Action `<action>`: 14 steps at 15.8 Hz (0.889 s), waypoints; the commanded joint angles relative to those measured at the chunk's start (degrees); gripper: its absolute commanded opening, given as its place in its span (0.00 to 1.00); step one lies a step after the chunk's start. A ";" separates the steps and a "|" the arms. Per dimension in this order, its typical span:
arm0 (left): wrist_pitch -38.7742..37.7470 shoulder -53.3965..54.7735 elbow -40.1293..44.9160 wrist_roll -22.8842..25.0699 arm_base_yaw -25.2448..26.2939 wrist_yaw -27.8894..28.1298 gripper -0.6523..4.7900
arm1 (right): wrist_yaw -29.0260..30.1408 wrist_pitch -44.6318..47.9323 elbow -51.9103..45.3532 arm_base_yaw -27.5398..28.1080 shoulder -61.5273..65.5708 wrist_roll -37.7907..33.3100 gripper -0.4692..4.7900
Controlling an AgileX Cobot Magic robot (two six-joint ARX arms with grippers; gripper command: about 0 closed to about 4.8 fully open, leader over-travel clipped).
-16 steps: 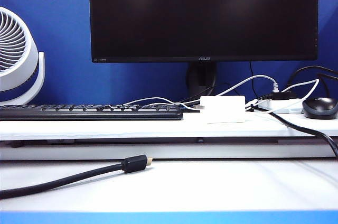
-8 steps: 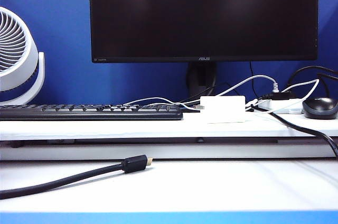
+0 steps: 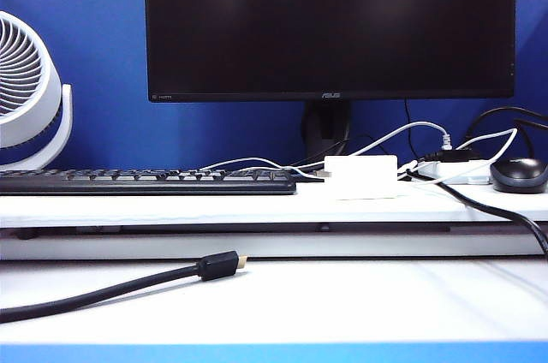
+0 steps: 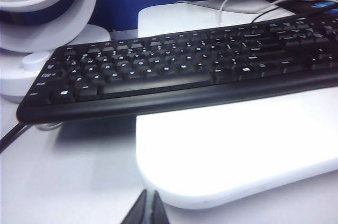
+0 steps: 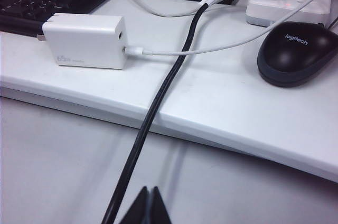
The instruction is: Pick up the Type-C charging cable and the charging base, insert one end of the Type-C charger into the corresponding slot on the base, and finally place the plugged-in charger back on the table.
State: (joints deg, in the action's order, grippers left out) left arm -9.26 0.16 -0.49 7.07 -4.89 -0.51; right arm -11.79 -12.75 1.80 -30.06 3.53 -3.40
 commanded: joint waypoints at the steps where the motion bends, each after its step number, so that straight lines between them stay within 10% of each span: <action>1: -0.92 -0.11 0.02 -0.61 0.15 -0.35 0.11 | -0.04 0.39 -0.20 -0.07 -0.09 -0.04 0.09; 9: -0.72 -0.11 0.02 -3.19 0.13 0.33 0.11 | 0.15 0.39 -0.20 0.44 -0.24 -0.04 0.09; 14: -0.55 -0.11 0.02 -3.19 0.11 0.31 0.11 | 7.93 3.08 -1.73 24.37 -3.50 2.99 0.09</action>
State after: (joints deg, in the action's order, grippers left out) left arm -9.23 0.16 -0.49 4.03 -4.89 -0.19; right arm -4.23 -9.76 0.51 -5.65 0.10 -0.40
